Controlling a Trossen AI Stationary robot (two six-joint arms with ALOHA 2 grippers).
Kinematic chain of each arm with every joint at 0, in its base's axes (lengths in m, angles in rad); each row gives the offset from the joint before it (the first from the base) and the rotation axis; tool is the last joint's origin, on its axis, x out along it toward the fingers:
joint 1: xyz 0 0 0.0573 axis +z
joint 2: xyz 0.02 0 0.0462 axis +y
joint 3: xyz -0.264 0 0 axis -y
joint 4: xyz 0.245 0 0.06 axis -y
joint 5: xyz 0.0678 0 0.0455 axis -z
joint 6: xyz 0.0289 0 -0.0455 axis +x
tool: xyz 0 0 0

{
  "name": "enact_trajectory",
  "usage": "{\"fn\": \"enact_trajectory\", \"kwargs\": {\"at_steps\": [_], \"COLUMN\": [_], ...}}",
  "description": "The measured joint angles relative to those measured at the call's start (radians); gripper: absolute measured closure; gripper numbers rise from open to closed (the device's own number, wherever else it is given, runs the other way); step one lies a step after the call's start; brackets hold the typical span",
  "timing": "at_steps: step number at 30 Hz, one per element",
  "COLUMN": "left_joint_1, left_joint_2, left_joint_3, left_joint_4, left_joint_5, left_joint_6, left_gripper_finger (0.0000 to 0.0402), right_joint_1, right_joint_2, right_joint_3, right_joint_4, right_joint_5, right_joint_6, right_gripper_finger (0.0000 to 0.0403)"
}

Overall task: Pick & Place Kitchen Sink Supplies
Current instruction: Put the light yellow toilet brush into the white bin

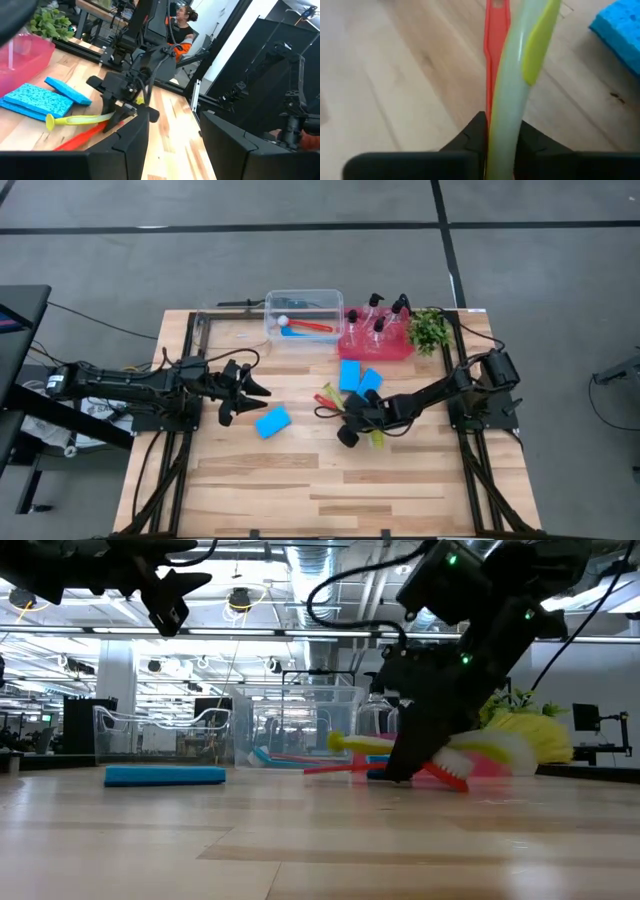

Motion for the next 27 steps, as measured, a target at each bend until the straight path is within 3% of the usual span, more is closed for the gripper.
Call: {"fn": "enact_trajectory", "kwargs": {"at_steps": [4, 11, 20, 27], "left_joint_1": [0.000, 0.000, 0.001, 0.001], "left_joint_2": [0.000, 0.000, 0.000, 0.000], "left_joint_3": [0.000, 0.000, 0.000, 0.000], "left_joint_4": [0.004, 0.007, 0.009, 0.009], "left_joint_5": [-0.006, -0.006, -0.025, -0.025], "left_joint_6": [0.005, 0.008, 0.008, 0.008], "left_gripper_finger": [0.0223, 0.0223, 0.0223, 0.0223], "right_joint_1": [0.013, 0.016, 0.019, 0.019], "right_joint_2": [-0.045, -0.070, -0.073, -0.073], "right_joint_3": [0.000, 0.000, 0.002, 0.002], "right_joint_4": [0.004, 0.022, 0.020, 0.021], "right_joint_5": [0.002, 0.015, -0.007, -0.008], "right_joint_6": [0.000, 0.015, 0.006, -0.016], "right_gripper_finger": [0.0360, 0.0332, 0.0356, 0.0302]}}
